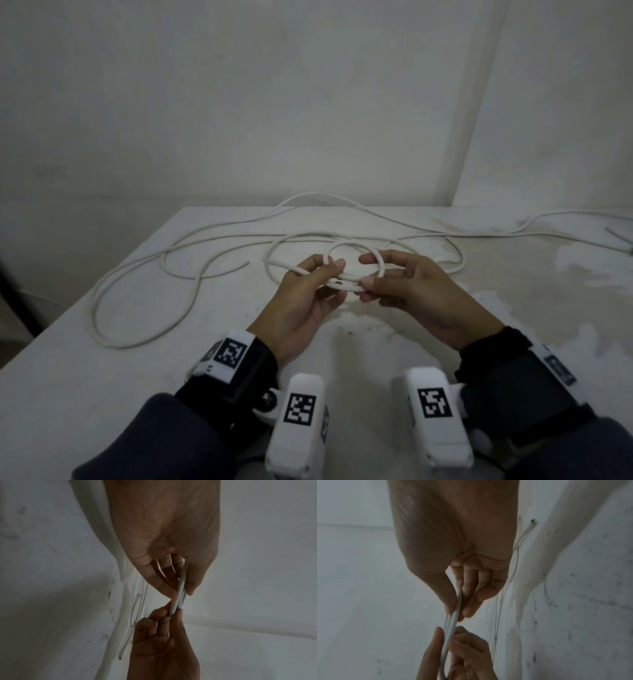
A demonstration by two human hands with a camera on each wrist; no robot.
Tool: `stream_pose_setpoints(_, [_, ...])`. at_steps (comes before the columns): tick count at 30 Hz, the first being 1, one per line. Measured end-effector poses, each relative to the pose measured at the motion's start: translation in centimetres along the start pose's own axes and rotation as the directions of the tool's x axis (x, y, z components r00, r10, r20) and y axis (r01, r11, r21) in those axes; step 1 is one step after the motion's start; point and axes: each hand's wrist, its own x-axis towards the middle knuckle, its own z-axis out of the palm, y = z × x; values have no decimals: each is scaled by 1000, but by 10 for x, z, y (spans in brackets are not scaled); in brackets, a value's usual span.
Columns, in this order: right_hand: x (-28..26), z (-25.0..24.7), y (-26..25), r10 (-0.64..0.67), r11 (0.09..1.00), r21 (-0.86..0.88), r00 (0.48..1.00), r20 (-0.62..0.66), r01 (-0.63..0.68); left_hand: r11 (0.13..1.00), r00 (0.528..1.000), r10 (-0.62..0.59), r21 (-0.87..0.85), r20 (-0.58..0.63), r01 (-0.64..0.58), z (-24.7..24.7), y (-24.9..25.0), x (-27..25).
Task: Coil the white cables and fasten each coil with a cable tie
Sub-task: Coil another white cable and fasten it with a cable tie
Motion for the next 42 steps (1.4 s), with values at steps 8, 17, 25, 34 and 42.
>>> stream_pose_setpoints(8, [4,5,3,20,926,378,995,-97,19,998,995,3,-67,95,3,9,-2,-7])
stream_pose_setpoints(17, [7,18,7,101,846,531,992,-75,-46,991,991,-96,-87,94,104,10,-4,-6])
stream_pose_setpoints(25, [15,1,9,173,565,822,964,-204,72,915,961,-97,-403,-259,-16,-2,4,-1])
stream_pose_setpoints(34, [8,16,2,131,911,405,986,-98,-81,979,974,201,62,-108,-196,7,1,-4])
stream_pose_setpoints(42, [3,16,5,117,956,273,993,-21,-107,915,971,233,351,-51,-201,10,2,-12])
